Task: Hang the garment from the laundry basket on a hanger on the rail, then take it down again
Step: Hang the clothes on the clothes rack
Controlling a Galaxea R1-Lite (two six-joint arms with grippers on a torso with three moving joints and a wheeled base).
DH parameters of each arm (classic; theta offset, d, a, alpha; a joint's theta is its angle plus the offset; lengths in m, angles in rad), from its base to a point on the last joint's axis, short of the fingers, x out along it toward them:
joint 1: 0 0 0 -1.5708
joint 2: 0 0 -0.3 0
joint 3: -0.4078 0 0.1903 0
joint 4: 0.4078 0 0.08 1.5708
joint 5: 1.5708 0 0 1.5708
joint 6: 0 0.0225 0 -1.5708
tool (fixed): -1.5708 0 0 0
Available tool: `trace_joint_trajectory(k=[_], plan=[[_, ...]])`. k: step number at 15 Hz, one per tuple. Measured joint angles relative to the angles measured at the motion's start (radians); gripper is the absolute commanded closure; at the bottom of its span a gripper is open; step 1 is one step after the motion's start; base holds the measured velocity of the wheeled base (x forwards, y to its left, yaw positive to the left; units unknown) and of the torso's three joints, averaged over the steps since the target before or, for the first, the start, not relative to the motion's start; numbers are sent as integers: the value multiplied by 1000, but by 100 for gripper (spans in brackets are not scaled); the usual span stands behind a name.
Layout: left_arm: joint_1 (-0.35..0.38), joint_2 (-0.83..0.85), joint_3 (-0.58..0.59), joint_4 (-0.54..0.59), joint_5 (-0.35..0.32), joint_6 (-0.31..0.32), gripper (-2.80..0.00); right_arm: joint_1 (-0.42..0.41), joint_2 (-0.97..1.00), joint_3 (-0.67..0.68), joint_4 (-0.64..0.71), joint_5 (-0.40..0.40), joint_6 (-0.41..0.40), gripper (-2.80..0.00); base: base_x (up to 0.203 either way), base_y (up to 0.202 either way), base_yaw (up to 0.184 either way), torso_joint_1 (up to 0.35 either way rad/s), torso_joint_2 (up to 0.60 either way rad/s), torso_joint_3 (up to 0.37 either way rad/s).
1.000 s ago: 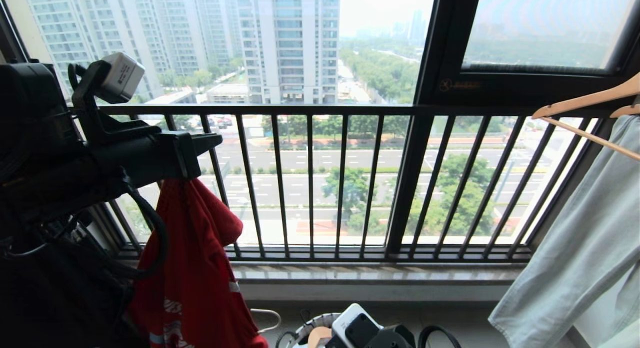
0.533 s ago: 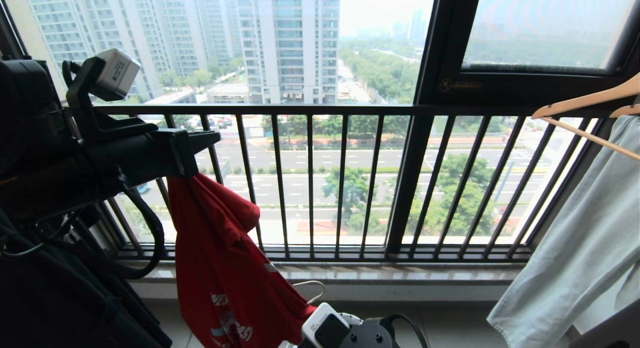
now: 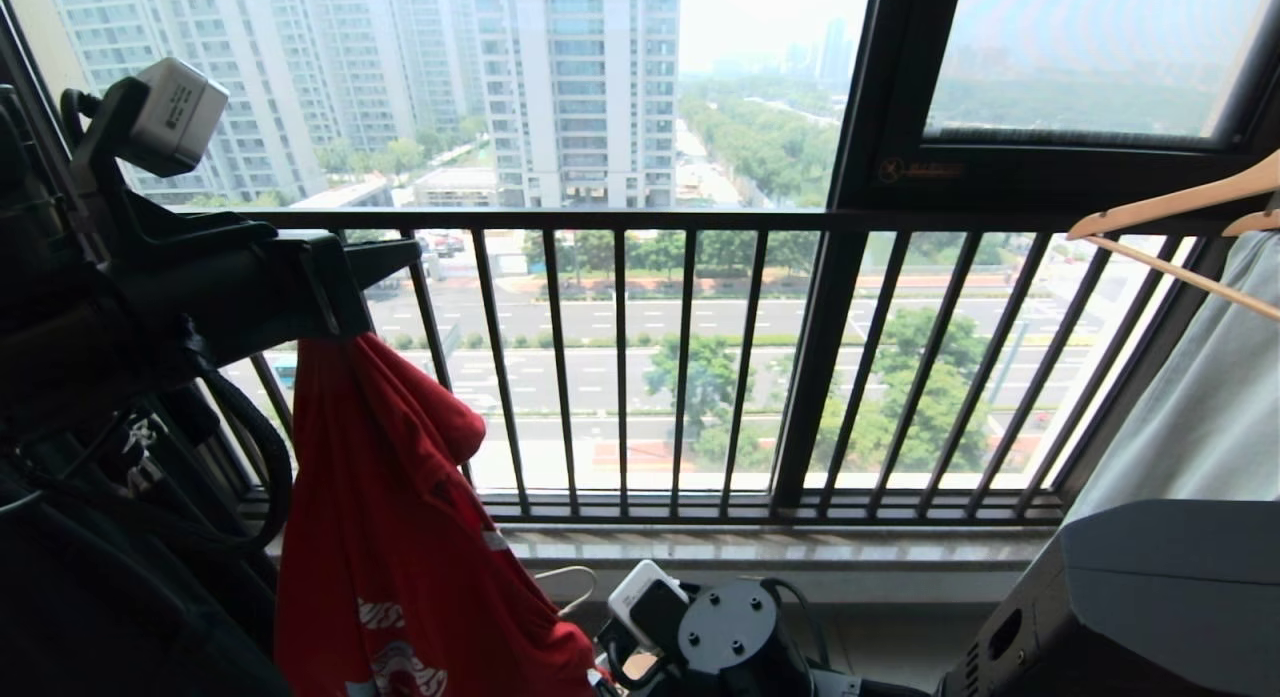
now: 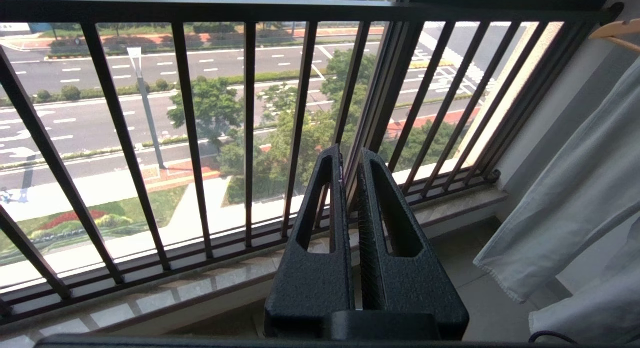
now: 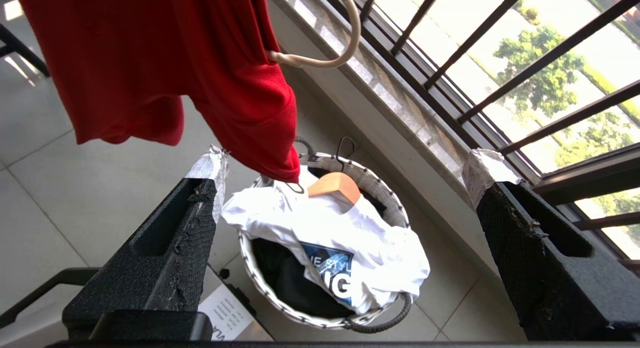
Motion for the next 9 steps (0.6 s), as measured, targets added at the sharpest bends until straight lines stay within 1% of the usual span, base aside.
trace_joint_trajectory(k=[3,5,9], plan=[[0,-9,1,0,0,-2,0,-9,44,-61,-2,1,-19,-280,0,0,0,0,0,0],[0,-12,1,0,0,-2,0,-9,61,-77,-3,1,-37,-280,0,0,0,0,0,0],[0,-13,2,1,-1,-3,0,-8,75,-100,-3,3,-40,-280,0,0,0,0,0,0]])
